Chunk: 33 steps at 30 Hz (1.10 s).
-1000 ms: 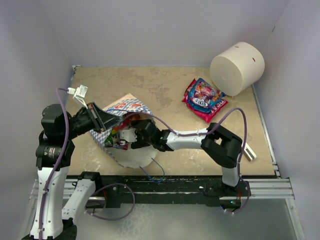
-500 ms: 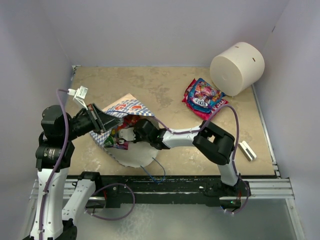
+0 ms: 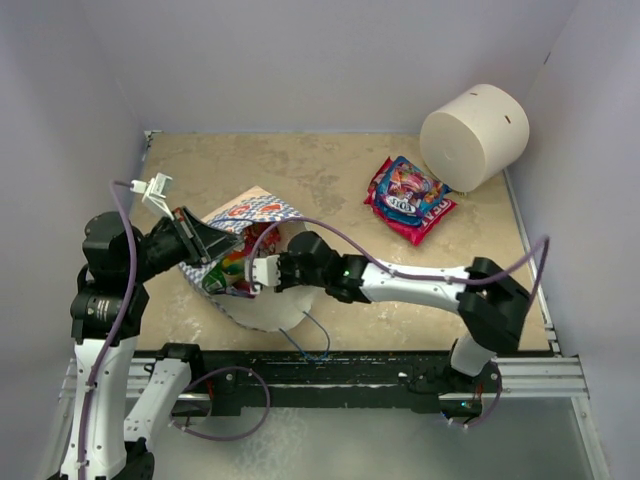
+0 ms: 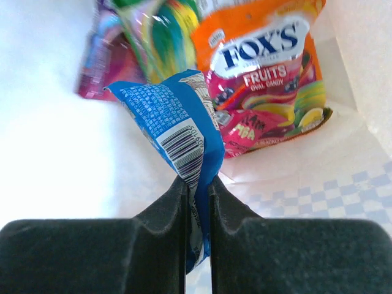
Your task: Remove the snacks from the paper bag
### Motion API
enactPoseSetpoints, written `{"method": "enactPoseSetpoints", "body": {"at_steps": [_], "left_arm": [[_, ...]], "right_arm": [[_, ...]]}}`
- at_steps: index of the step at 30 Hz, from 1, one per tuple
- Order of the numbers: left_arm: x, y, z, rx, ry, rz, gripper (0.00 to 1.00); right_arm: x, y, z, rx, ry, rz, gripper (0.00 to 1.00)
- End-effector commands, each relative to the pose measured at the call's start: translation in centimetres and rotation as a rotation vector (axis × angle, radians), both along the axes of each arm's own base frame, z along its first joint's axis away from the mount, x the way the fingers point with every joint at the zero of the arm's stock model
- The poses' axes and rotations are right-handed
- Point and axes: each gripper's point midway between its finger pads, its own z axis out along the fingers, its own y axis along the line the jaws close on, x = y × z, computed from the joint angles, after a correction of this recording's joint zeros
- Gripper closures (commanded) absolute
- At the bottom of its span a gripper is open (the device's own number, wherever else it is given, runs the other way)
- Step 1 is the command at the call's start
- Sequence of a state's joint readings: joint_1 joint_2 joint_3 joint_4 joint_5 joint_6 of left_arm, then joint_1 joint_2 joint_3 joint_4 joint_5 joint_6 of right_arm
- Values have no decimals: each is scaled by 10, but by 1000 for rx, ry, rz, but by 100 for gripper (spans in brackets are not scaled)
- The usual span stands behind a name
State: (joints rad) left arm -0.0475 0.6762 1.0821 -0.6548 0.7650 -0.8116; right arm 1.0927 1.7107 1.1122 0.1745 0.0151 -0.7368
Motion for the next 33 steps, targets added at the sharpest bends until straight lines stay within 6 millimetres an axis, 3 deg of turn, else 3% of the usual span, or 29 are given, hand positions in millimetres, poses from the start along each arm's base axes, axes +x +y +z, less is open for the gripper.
{"method": "enactPoseSetpoints", "body": {"at_steps": [1,3,8,12,14,18,22,28,31,33], "left_arm": [[9,3,5,9,-30,34,100],[12,4,4,14,-28,38,100],[19,5,-3,39,-19,41,100],[22,6,-9,60,-10,39,100],[24,7,-10,69,-10,40,100],[28,8,-10,76,-9,51,100],[30,9,-9,77,-5,55,100],[29,10,-4,81,-11,62,100],[28,9,-4,73,-5,64,100],[27,9,-2,63,-6,62,100]], "right_arm": [[-50,-7,32,96,106,104,94],[-62,-18,48,133,132,114,97],[-87,-70,50,90,201,79,100],[-83,-109,74,138,156,-52,100],[-78,-129,95,213,102,-124,100],[-48,-170,135,426,6,-376,100],[-7,-208,154,599,-19,-674,100],[64,-276,136,853,196,-1175,100],[90,-309,116,968,337,-1378,100],[105,-343,99,1063,429,-1524,100]]}}
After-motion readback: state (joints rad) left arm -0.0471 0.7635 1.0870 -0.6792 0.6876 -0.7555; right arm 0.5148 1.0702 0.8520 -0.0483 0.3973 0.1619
